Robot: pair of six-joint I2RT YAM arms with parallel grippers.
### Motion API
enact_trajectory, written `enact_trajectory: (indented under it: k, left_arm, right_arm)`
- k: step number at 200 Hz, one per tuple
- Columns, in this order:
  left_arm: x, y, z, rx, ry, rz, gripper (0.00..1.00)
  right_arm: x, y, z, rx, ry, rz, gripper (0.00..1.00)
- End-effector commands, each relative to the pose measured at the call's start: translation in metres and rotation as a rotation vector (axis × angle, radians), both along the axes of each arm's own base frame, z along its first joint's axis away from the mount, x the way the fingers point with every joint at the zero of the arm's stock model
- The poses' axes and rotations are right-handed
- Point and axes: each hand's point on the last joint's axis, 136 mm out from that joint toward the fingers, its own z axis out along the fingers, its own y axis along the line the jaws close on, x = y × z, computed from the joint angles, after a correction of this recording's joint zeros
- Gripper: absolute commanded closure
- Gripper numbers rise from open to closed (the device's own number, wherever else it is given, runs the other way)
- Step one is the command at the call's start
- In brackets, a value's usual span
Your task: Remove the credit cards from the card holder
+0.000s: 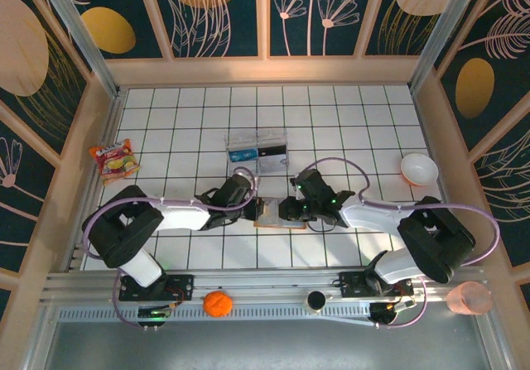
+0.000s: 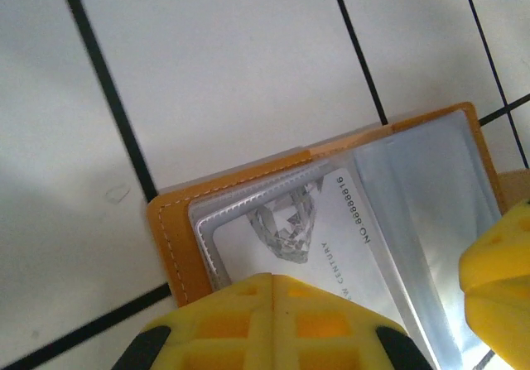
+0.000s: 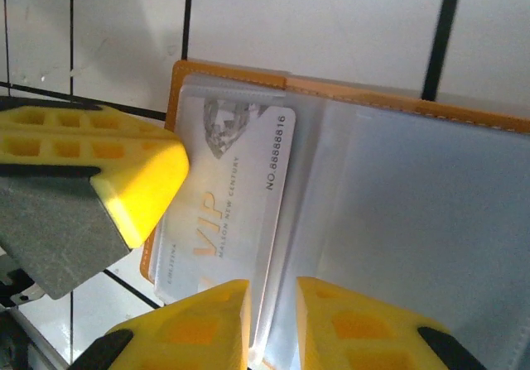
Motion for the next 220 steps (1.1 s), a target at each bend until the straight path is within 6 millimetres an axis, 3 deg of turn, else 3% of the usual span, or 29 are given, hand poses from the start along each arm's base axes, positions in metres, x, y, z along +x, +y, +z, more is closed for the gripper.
enact_trajectory:
  k: [1, 50, 90, 166, 220]
  left_arm:
    - [-0.025, 0.021, -0.027, 0.051, 0.112, 0.028, 1.0]
    - [-0.019, 0.021, -0.005, 0.015, 0.061, 0.051, 1.0]
    - [-0.019, 0.02, -0.01, 0.017, 0.067, 0.05, 1.0]
    - [-0.02, 0.02, -0.013, 0.019, 0.072, 0.044, 1.0]
    - [-0.024, 0.021, -0.017, 0.011, 0.085, 0.04, 1.0]
  right_arm:
    - [0.006, 0.013, 0.006, 0.048, -0.016, 0.044, 0.78]
    - [0.009, 0.028, 0.01, 0.117, -0.003, 0.055, 0.78]
    - [0.004, 0.034, 0.001, 0.146, 0.06, 0.053, 0.78]
    - [0.005, 0.026, -0.018, 0.077, 0.105, 0.013, 0.8]
    - [0.0, 0.03, -0.02, 0.125, 0.131, 0.018, 0.87]
